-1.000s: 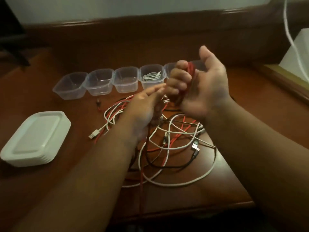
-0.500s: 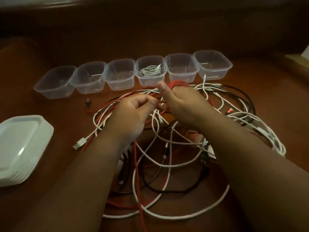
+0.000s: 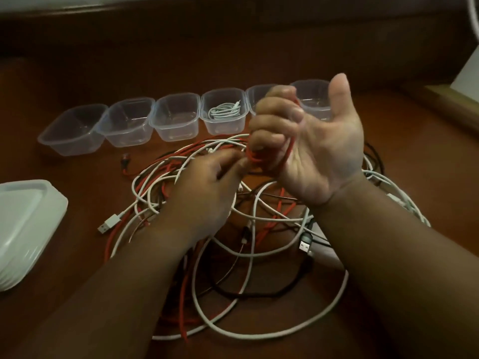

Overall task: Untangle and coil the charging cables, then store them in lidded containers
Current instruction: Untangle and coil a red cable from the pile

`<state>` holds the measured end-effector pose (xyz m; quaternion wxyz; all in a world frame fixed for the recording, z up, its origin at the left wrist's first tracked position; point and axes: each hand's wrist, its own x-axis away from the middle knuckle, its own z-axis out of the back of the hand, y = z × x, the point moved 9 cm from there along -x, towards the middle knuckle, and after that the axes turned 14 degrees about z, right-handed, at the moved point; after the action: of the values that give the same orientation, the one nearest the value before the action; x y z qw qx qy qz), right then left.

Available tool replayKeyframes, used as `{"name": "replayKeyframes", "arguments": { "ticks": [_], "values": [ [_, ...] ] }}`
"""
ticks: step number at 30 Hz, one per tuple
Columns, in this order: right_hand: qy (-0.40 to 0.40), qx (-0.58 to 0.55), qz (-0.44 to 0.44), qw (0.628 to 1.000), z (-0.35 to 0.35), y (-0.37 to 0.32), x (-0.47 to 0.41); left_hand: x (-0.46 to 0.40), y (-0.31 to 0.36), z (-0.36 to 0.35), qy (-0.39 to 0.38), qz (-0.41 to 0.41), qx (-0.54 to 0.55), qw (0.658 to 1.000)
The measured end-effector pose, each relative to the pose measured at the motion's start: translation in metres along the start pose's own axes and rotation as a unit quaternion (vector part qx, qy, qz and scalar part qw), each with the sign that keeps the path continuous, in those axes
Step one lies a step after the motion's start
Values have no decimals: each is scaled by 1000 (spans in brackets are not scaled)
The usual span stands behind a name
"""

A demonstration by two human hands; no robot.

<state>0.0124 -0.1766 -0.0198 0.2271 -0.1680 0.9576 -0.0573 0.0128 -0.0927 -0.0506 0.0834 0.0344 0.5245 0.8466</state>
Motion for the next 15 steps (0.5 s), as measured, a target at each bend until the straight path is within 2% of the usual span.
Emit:
{"name": "replayKeyframes", "arguments": {
  "ticks": [2,4,5,6,8,9,10,12,13,14,15],
  "values": [
    [19,88,58,994,0,-7,1,6,6,-12,-13,-33,-80,996],
    [46,248,115,961,5,-16,3,11,8,-22,-48,-17,-88,995],
    [50,361,136,921,8,-23,3,13,7,-27,-64,0,-100,993],
    [49,488,154,858,10,-31,4,13,3,-29,-70,16,-114,991],
    [17,710,163,685,7,-38,4,13,-1,-24,-63,37,-131,989],
    [-6,780,146,608,7,-37,3,12,-1,-18,-52,37,-132,989],
    [-22,826,120,550,8,-35,3,10,-1,-11,-37,31,-132,990],
    [-44,878,44,475,16,-28,0,9,0,7,5,24,-129,991],
    [-50,889,-4,455,22,-24,0,8,1,17,32,18,-119,992],
    [-56,890,-50,450,27,-19,1,9,3,27,58,7,-103,993],
    [-60,879,-89,465,31,-14,3,9,6,34,76,-3,-82,994]
  ]
}}
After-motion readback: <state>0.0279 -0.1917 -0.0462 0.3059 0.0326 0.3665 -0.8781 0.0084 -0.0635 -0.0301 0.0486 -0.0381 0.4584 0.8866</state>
